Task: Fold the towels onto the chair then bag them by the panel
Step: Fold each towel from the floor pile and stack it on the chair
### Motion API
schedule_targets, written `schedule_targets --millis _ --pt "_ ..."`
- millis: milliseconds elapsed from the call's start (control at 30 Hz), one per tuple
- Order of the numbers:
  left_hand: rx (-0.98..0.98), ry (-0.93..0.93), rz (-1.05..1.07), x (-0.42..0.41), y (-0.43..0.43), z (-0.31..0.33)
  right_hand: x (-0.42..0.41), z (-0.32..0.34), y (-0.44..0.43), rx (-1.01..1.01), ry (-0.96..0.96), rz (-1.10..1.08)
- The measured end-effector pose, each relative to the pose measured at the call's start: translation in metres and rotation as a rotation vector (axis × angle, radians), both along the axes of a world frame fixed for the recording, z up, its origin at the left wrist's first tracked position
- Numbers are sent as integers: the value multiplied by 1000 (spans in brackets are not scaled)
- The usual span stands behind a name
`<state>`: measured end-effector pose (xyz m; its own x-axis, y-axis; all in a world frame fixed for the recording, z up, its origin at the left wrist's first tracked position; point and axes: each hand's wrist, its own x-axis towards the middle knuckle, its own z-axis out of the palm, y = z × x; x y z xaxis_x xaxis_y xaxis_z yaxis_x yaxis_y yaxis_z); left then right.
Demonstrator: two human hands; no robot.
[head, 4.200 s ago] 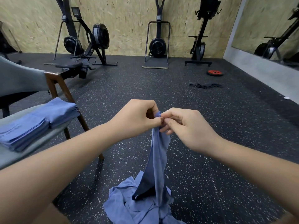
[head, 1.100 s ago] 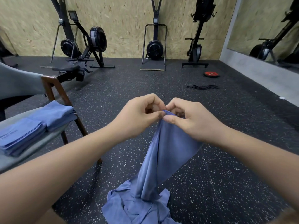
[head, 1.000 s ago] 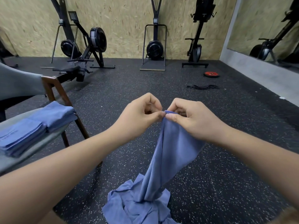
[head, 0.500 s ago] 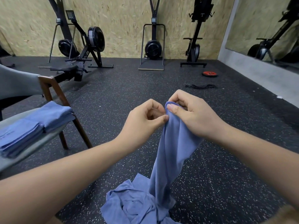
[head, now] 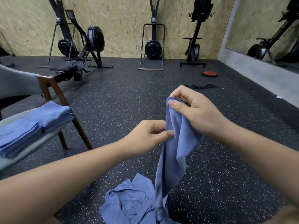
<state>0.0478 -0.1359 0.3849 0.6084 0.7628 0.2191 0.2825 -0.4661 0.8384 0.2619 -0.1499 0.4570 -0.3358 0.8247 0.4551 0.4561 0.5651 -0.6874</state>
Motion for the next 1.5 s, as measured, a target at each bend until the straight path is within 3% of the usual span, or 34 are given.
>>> schedule_targets --millis 300,533,800,1100,1500 --pt "-21 -29 4 -4 6 7 9 6 -1 6 76 -33" --pt "363 82 113 -24 22 17 20 8 2 61 80 -134" --pt "263 350 76 -39 30 5 32 13 10 146 124 -242" --pt "148 304 287 -61 48 11 58 13 32 231 241 -466" --pt "435 278 188 -35 18 43 -2 -23 5 -46 -257 -29"
